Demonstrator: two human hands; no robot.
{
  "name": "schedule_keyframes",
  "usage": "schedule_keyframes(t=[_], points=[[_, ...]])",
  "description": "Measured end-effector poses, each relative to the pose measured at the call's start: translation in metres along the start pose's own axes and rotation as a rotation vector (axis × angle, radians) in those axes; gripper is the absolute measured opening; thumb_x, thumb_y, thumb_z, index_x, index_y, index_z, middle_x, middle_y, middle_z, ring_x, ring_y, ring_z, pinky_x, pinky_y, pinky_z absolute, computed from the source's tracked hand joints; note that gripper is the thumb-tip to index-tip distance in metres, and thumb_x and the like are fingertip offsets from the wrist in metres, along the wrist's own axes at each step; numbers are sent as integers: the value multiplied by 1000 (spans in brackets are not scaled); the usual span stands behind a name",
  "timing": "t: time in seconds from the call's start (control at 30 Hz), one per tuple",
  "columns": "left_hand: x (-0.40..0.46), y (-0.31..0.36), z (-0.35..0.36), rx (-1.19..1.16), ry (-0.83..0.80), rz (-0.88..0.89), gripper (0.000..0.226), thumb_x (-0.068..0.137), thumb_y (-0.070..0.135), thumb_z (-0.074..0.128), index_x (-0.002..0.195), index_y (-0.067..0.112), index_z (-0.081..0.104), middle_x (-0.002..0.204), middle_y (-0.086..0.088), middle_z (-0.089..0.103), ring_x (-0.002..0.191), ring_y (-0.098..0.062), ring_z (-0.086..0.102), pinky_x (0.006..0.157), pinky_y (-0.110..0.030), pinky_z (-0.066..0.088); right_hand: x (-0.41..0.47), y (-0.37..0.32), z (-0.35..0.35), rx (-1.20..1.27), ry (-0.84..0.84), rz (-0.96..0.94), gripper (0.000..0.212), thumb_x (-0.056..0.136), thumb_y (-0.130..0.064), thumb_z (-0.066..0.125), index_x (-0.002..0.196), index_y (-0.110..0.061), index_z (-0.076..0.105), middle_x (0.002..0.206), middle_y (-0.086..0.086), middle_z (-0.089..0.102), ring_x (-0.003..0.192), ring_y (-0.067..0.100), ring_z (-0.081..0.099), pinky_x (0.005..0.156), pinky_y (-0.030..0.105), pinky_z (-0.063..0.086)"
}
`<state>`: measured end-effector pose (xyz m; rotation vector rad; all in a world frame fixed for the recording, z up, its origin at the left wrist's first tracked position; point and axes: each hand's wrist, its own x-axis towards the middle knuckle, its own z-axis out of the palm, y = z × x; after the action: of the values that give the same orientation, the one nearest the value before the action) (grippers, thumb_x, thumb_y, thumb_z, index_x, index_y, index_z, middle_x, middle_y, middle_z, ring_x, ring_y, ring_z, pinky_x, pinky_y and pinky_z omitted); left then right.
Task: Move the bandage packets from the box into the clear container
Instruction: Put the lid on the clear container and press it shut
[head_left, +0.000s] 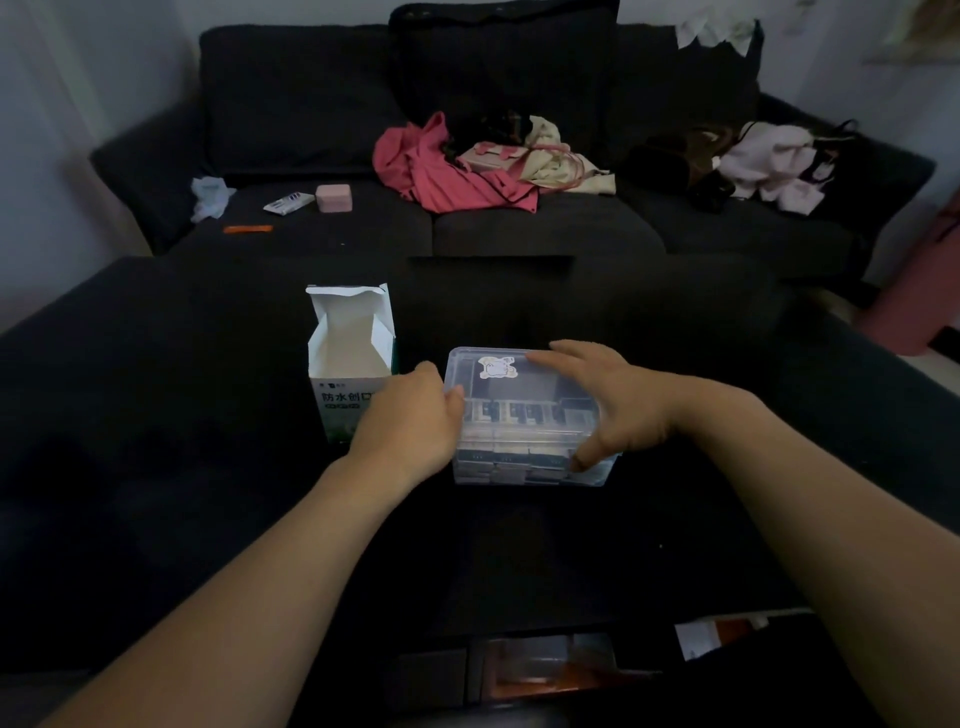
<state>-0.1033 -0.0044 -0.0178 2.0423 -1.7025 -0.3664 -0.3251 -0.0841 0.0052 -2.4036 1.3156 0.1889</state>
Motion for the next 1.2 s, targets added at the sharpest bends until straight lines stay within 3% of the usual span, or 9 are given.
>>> schedule_keyframes(t=[0.33, 0.47, 0.6, 0.67, 0.73, 0.8, 0.9, 1.1, 1.2], points=[[-5, 2, 3, 119, -63, 21, 27, 106, 39, 40, 110, 14, 49, 99, -5, 61, 88, -22, 61, 69, -37, 49, -5, 6, 19, -53, 95, -49, 117, 68, -68, 75, 153, -52, -5, 165, -17, -13, 152, 17, -18, 122, 55, 10], [-4, 1, 3, 88, -74, 5, 27, 106, 40, 42, 109, 14, 49, 102, -6, 61, 88, -22, 58, 67, -35, 42, -8, 3, 21, 60, 83, -40, 105, 71, -85, 54, 154, -52, 0, 166, -18, -11, 152, 12, -17, 122, 53, 4], [-2, 2, 2, -2, -87, -110, 45, 104, 45, 44, 131, 9, 46, 127, -13, 54, 106, -30, 61, 75, -37, 48, -6, 2, 10, 578, 374, 94, 91, 84, -68, 53, 159, -35, 14, 167, -4, 12, 153, 19, 15, 121, 41, 19], [-4, 5, 3, -129, -145, -241, 59, 103, 52, 41, 140, 6, 41, 129, -15, 54, 101, -32, 64, 71, -36, 56, -3, 15, 6, 726, 530, 380, 90, 84, -52, 71, 157, -23, 26, 158, 6, 37, 132, 26, 49, 106, 42, 43], [-6, 10, 4, -384, -232, -386, 60, 104, 53, 39, 142, 7, 41, 113, -11, 58, 98, -28, 63, 69, -37, 59, -5, 26, 9, 892, 394, 604, 87, 78, -46, 79, 148, -12, 41, 134, 14, 59, 102, 26, 66, 83, 41, 58], [-3, 10, 6, -596, -253, -472, 50, 104, 49, 44, 138, 12, 44, 101, -7, 58, 101, -26, 59, 79, -39, 57, -10, 30, 16, 992, 196, 673, 74, 74, -47, 82, 130, -5, 58, 114, 17, 69, 90, 27, 71, 70, 37, 60], [5, 4, 9, -702, -216, -511, 50, 98, 44, 58, 134, 9, 54, 112, -10, 64, 98, -24, 60, 72, -35, 53, -16, 22, 14, 1034, 174, 679, 45, 79, -40, 80, 106, -6, 68, 109, 15, 73, 85, 24, 70, 62, 32, 56], [11, -4, 15, -393, 7, -354, 43, 92, 47, 67, 92, 4, 69, 82, -9, 68, 75, -24, 66, 72, -36, 57, -16, 0, 5, 871, 324, 674, 28, 86, -26, 77, 103, -5, 67, 95, 13, 70, 77, 21, 68, 50, 29, 51], [9, -2, 14, -233, 90, -251, 42, 93, 41, 68, 70, 7, 62, 61, -3, 55, 63, -23, 59, 50, -30, 39, -15, -7, 5, 793, 370, 664, 28, 85, -26, 78, 98, -3, 67, 89, 14, 71, 70, 20, 70, 44, 28, 51]])
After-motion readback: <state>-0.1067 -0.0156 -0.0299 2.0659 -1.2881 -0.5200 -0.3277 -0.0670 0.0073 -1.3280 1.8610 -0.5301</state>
